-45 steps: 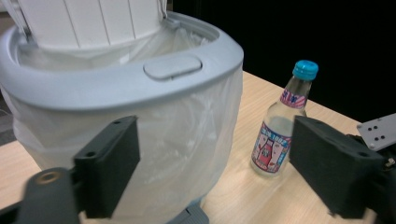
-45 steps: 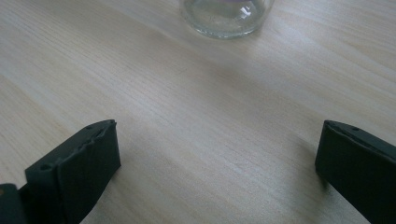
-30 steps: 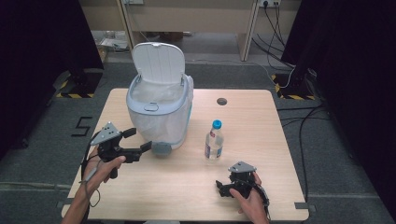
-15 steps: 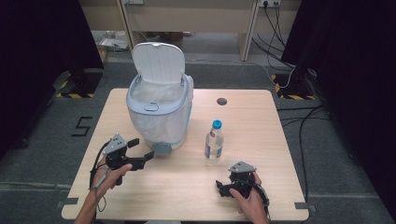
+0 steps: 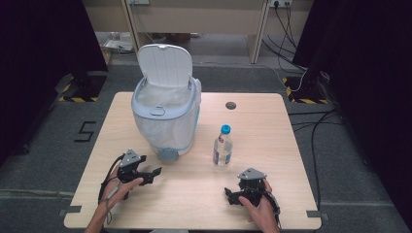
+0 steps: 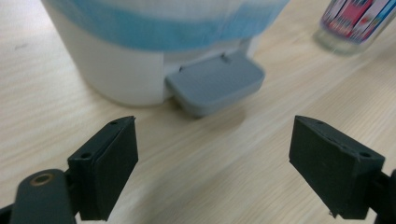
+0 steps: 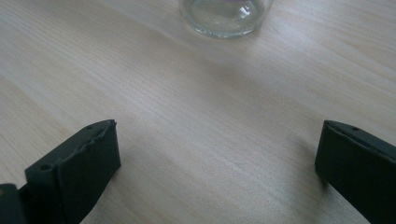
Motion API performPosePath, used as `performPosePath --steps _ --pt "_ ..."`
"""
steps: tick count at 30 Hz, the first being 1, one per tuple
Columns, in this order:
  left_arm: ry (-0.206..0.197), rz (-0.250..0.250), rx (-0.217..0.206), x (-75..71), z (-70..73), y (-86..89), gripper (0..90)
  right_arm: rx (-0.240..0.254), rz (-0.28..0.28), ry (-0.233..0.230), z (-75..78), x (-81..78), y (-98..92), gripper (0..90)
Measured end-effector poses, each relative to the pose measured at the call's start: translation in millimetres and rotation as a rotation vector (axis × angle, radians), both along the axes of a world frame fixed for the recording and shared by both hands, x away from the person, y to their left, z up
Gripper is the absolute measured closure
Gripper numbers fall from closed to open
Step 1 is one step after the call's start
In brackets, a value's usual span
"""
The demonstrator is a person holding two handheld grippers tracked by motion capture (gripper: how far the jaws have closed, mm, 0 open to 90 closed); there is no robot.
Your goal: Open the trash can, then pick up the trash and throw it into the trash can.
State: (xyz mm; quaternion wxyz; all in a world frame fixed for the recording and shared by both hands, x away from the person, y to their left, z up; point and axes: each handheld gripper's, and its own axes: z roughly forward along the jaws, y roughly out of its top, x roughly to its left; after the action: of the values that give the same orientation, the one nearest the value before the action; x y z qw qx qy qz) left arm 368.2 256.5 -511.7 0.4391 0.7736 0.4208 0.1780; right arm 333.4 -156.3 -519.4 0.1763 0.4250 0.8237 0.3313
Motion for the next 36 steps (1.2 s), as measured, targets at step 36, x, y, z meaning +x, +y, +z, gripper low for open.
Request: performPosePath --steps 36 --pt "0.068 0.010 0.138 -0.3 -12.9 -6.3 13.7 0.099 0.034 -0.201 32.1 6.2 -9.6 14.8"
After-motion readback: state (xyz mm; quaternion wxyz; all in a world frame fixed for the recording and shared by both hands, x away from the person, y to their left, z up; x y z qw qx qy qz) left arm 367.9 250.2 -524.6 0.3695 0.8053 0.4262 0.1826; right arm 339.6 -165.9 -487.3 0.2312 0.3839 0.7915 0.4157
